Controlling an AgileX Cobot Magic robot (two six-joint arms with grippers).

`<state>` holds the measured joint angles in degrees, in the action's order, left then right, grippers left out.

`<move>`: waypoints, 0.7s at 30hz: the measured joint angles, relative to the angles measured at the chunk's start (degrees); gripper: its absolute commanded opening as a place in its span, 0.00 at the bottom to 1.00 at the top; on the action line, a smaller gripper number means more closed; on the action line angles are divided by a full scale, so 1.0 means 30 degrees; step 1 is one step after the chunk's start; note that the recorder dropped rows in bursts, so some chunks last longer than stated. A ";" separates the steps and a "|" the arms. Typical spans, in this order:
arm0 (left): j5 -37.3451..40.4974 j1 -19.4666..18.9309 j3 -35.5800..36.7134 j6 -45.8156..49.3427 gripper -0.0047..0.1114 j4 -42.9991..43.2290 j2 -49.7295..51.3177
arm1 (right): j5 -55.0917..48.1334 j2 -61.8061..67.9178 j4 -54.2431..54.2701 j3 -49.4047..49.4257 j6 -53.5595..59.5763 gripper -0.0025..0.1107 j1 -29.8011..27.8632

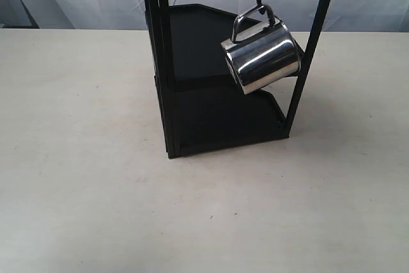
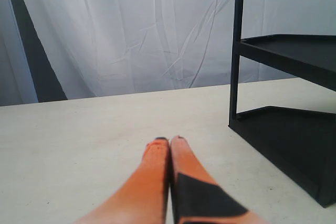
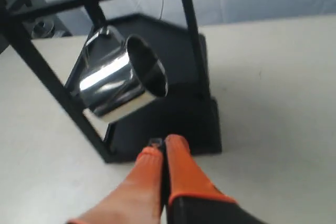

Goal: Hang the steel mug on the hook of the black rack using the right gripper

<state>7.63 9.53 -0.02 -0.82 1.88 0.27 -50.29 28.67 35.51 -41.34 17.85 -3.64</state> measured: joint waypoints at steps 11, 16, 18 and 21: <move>0.0000 0.0000 0.0000 0.0000 0.05 0.0000 0.0000 | 1.2197 -0.7924 0.2985 1.2984 0.3890 0.03 0.0000; 0.0000 0.0000 0.0000 0.0000 0.05 0.0000 0.0000 | 1.3280 -0.9415 0.3209 1.3644 0.3927 0.03 0.0067; 0.0000 0.0000 0.0000 0.0000 0.05 0.0000 0.0000 | 1.3523 -0.9415 0.3241 1.3644 0.3927 0.03 0.0067; 0.0000 0.0000 0.0000 0.0000 0.05 0.0000 0.0000 | 1.3686 -0.9415 0.3241 1.3644 0.3927 0.03 0.0067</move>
